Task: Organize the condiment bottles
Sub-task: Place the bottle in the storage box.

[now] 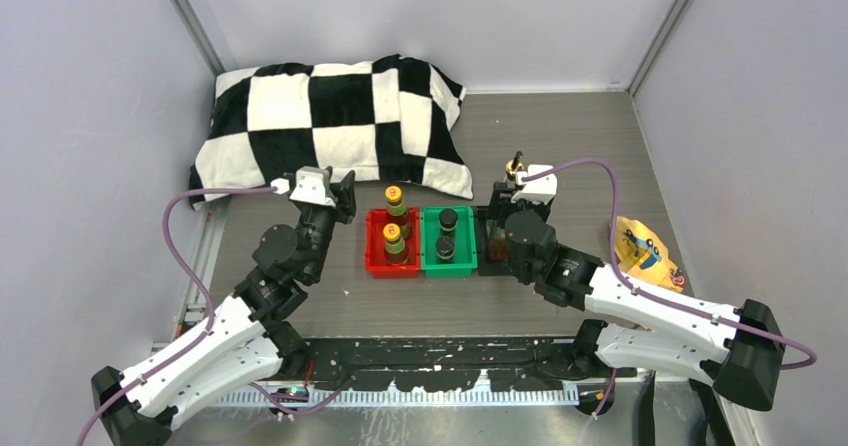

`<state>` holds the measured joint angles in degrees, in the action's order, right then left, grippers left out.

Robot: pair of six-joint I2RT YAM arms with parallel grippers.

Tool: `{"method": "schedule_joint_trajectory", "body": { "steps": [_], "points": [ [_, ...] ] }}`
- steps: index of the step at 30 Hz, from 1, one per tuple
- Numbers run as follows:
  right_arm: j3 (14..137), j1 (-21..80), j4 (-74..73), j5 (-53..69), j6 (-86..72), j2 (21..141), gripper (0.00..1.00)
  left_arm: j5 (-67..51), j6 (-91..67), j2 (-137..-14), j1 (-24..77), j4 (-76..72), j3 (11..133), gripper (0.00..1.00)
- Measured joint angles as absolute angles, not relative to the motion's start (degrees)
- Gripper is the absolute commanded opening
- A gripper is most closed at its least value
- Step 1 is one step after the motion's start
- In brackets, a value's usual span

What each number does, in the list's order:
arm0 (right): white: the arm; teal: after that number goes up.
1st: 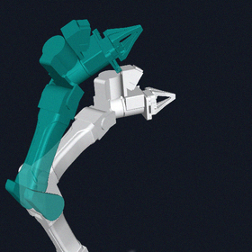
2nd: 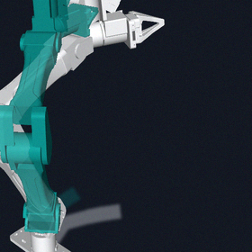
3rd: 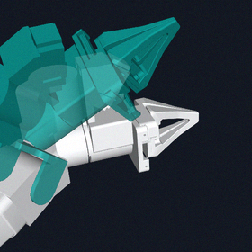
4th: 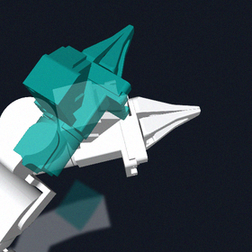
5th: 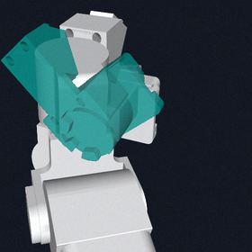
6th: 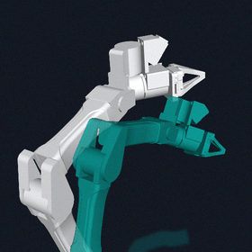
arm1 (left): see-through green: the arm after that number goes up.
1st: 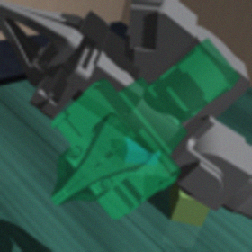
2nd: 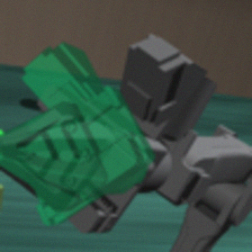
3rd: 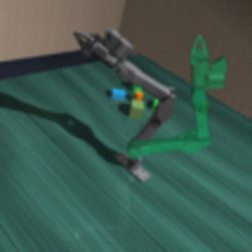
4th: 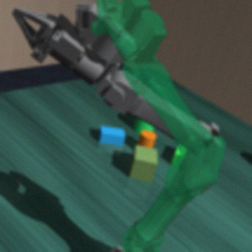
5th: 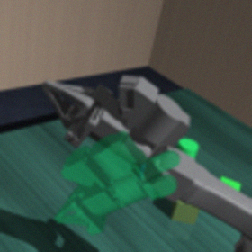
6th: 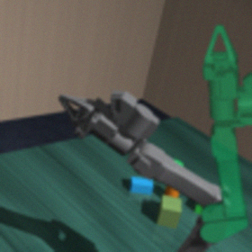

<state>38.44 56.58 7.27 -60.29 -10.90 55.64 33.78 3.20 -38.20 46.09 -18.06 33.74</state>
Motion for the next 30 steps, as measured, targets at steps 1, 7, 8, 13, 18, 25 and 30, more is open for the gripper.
{"method": "schedule_joint_trajectory", "body": {
  "steps": [1, 7, 8, 13, 18, 25, 30],
  "points": [
    [38.4, 56.6, 7.3, -60.3, -10.9, 55.6, 0.66, 33.8, 3.2, -38.2, 46.1, -18.1, 33.7, 0.44],
    [38.5, 57.1, 7.3, -60.1, -10.6, 55.6, 0.75, 33.8, 3.2, -38.2, 46.1, -18.1, 33.7, 0.44],
    [38.5, 57.1, 7.3, -60.1, -10.5, 55.6, 0.76, 33.8, 3.2, -38.2, 46.1, -18.1, 33.7, 0.44],
    [38.5, 57.3, 7.3, -59.9, -10.2, 55.5, 0.89, 33.8, 3.2, -38.2, 46.1, -18.1, 33.7, 0.44],
    [38.7, 57.4, 7.2, -59.9, -9.3, 55.4, 1.0, 33.8, 3.2, -38.2, 46.1, -18.1, 33.7, 0.44],
    [40.1, 57.5, 7.2, -59.7, -7.9, 54.2, 1.0, 33.8, 3.2, -38.2, 46.1, -18.1, 33.7, 0.44],
    [42.2, 58.1, 5.5, -59.4, -7.2, 52.6, 1.0, 33.8, 3.2, -38.1, 46.1, -18.0, 33.7, 0.44]
  ]
}}
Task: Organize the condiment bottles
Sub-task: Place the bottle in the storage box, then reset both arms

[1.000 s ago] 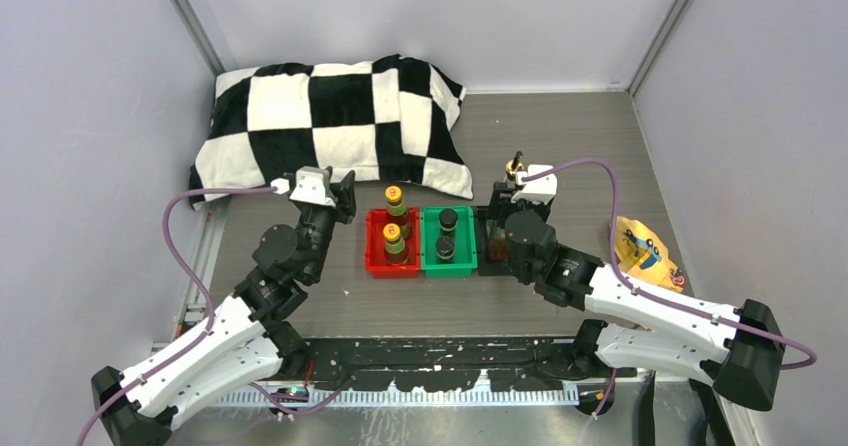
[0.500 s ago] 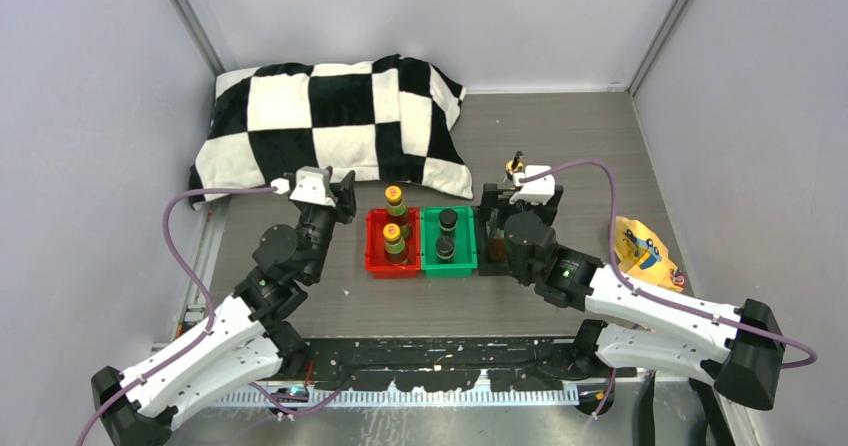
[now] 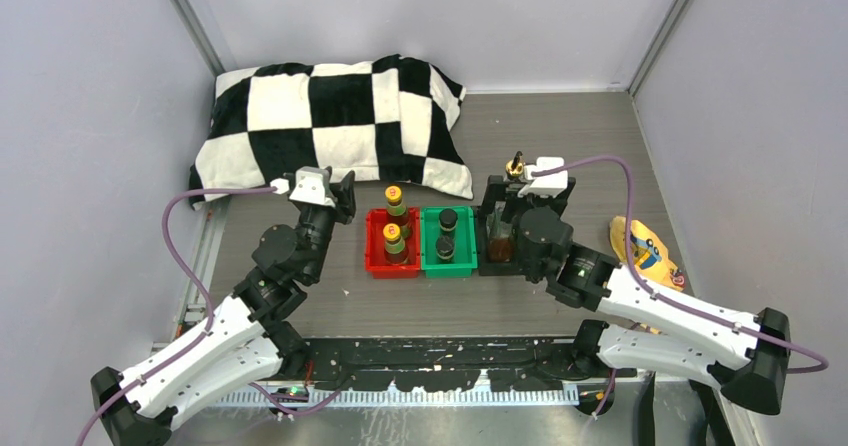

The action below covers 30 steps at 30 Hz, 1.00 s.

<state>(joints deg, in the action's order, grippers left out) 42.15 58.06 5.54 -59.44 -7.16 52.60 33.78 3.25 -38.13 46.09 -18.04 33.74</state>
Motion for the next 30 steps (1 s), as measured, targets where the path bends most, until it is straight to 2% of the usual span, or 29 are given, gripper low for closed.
{"method": "schedule_joint_trajectory", "body": {
  "steps": [7, 19, 30],
  "points": [
    [50.5, 58.5, -3.0, -55.4, -5.6, 49.3, 1.0, 33.8, 3.5, -36.6, 46.1, -13.9, 37.5, 0.45],
    [69.1, 58.5, -22.6, -51.2, -4.9, 36.6, 1.0, 33.4, 8.4, -31.0, 46.1, -5.0, 49.4, 0.45],
    [65.8, 58.5, -31.9, -54.0, -6.5, 34.1, 1.0, 34.9, 8.1, -23.7, 46.1, 4.0, 46.6, 0.44]
  ]
}}
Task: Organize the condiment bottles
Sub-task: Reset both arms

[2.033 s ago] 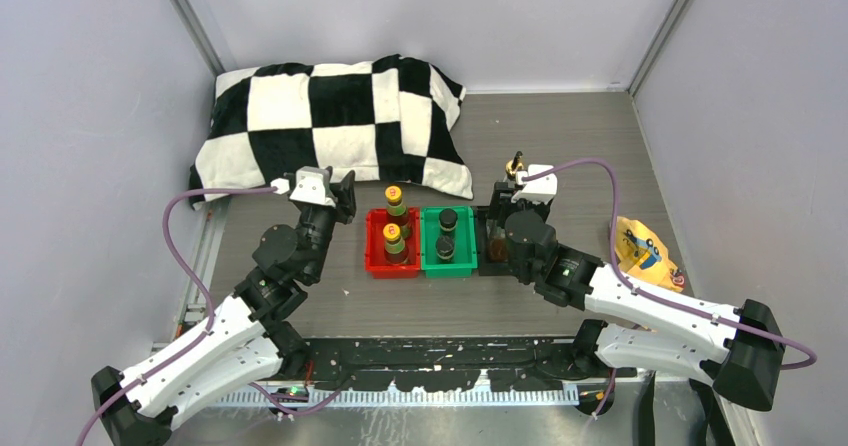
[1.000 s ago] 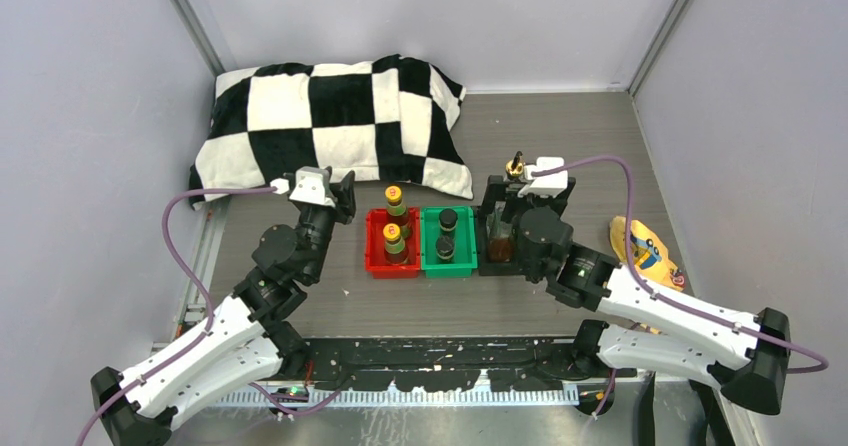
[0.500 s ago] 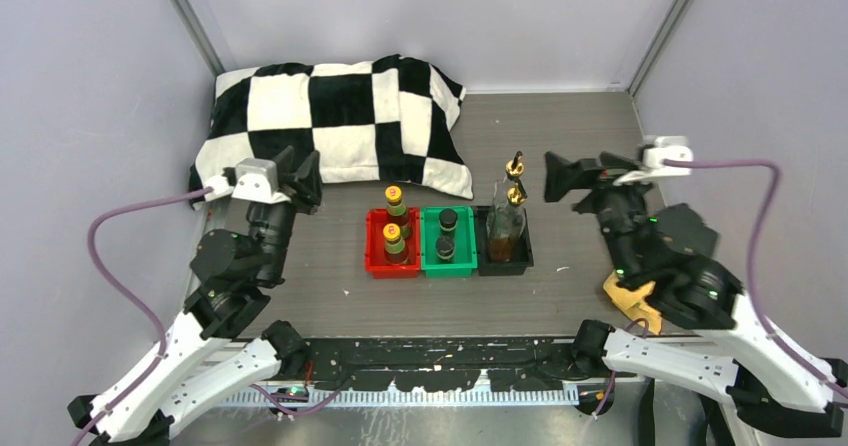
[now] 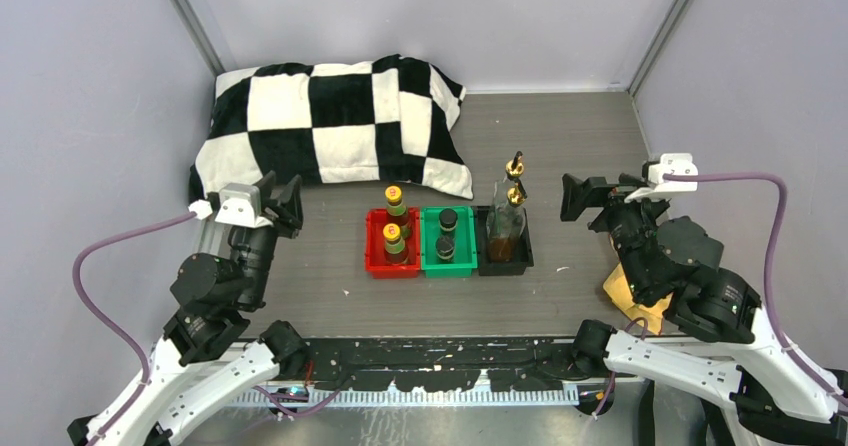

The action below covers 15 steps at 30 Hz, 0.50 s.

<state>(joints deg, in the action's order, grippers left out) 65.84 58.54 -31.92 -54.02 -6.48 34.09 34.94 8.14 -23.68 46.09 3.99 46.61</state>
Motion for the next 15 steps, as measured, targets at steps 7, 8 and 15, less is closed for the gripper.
{"method": "schedule_joint_trajectory", "body": {
  "steps": [7, 8, 15],
  "points": [
    [62.0, 58.5, -32.4, -55.5, -7.1, 32.2, 1.0, 36.1, 6.0, -19.4, 46.1, 7.8, 42.9, 0.49],
    [61.6, 58.5, -32.4, -55.7, -7.3, 31.9, 1.0, 36.2, 5.7, -18.9, 46.1, 8.4, 42.5, 0.52],
    [59.5, 58.5, -32.2, -56.3, -8.0, 31.2, 1.0, 37.0, 3.3, -15.4, 46.1, 11.5, 40.8, 0.57]
  ]
}}
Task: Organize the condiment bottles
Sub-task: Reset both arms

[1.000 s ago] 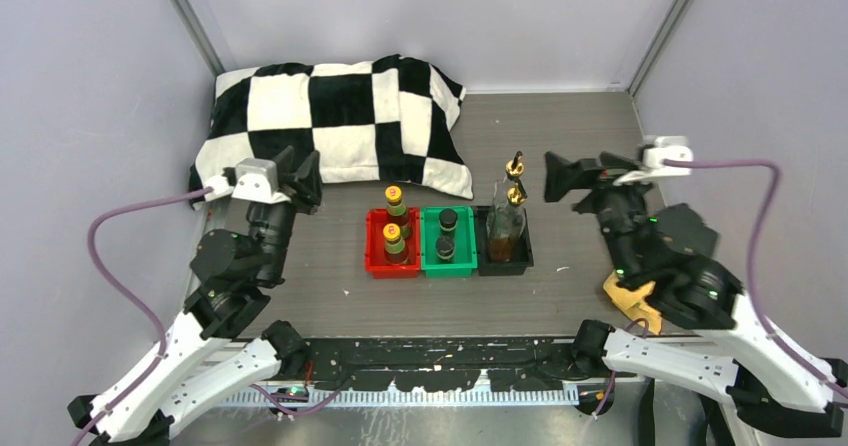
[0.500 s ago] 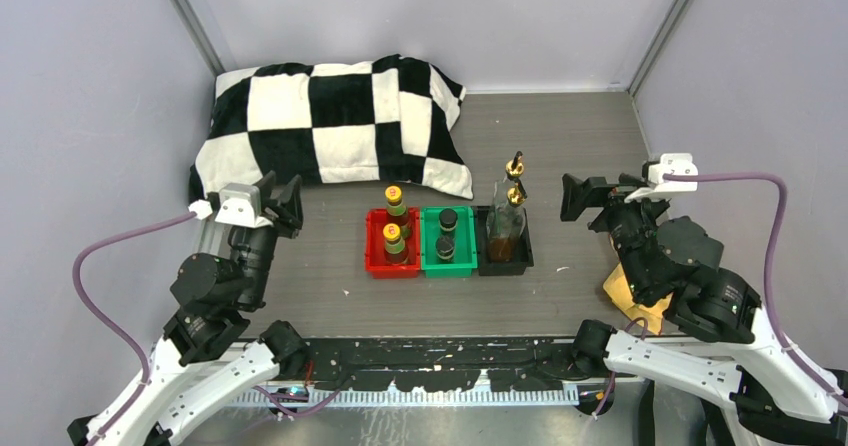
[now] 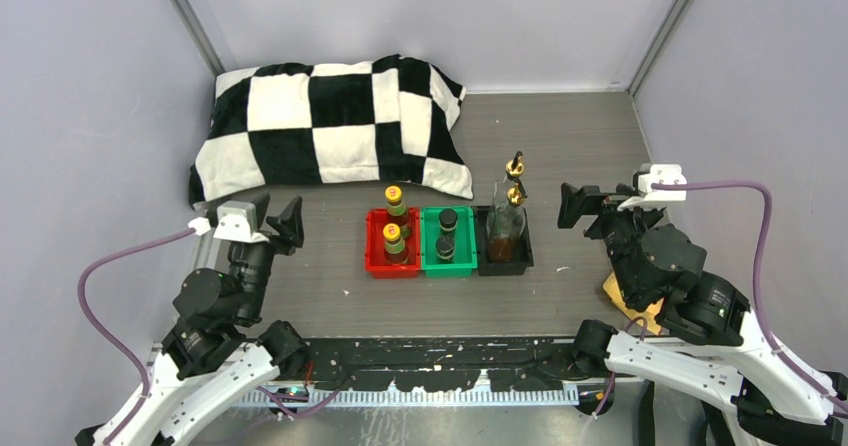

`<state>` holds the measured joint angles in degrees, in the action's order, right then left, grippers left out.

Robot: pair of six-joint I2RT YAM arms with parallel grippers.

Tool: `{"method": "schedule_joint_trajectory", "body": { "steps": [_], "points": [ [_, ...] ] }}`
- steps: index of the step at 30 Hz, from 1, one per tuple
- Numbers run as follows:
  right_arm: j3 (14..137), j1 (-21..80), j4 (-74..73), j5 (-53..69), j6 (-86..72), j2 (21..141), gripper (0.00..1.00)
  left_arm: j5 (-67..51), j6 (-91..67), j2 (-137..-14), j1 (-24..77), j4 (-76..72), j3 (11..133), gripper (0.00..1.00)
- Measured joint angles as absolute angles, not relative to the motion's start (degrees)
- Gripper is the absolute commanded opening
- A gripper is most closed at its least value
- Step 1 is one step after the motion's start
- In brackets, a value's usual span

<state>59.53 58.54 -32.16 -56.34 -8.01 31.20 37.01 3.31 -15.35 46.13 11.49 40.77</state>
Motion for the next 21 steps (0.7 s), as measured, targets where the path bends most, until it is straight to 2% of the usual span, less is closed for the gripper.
{"method": "schedule_joint_trajectory", "body": {
  "steps": [21],
  "points": [
    [59.2, 58.5, -36.2, -63.4, -19.2, 31.9, 1.0, 37.5, 1.9, -13.1, 46.1, 13.8, 39.4, 0.57]
  ]
}}
